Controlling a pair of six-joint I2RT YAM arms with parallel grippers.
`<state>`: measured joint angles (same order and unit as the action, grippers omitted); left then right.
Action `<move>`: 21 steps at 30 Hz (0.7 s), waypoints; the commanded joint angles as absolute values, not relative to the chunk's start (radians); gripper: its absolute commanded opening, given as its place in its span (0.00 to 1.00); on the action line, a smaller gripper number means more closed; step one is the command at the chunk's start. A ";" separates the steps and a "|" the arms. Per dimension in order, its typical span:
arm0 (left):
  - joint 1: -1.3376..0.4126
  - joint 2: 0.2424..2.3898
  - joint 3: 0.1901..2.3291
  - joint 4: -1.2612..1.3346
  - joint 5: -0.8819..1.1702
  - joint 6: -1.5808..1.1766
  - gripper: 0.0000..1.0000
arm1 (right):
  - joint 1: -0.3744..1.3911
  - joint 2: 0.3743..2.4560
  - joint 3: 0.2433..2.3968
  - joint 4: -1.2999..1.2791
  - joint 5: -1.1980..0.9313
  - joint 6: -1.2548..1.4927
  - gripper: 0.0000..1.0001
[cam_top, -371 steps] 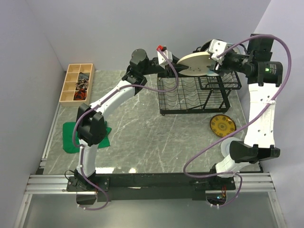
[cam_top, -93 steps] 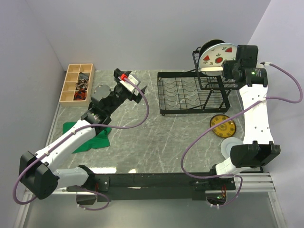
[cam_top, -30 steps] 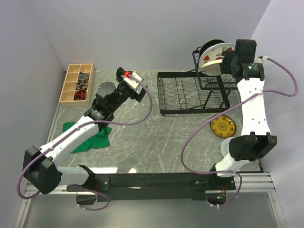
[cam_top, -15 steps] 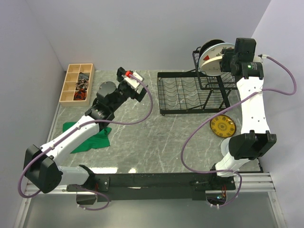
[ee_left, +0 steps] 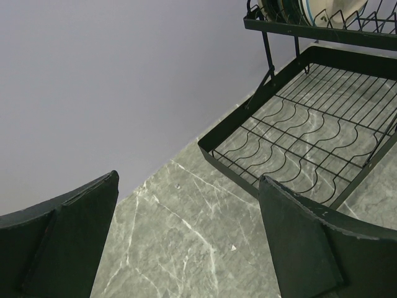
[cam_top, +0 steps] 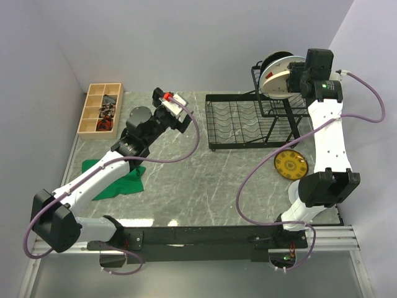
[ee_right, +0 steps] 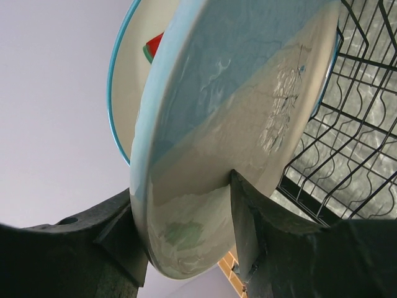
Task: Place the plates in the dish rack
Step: Insert the plate into the dish rack
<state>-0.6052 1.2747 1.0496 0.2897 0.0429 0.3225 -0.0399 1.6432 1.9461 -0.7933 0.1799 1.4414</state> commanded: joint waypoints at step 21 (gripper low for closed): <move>-0.601 1.255 1.072 0.341 0.035 0.288 1.00 | -0.044 1.614 1.961 -0.726 0.170 1.437 0.55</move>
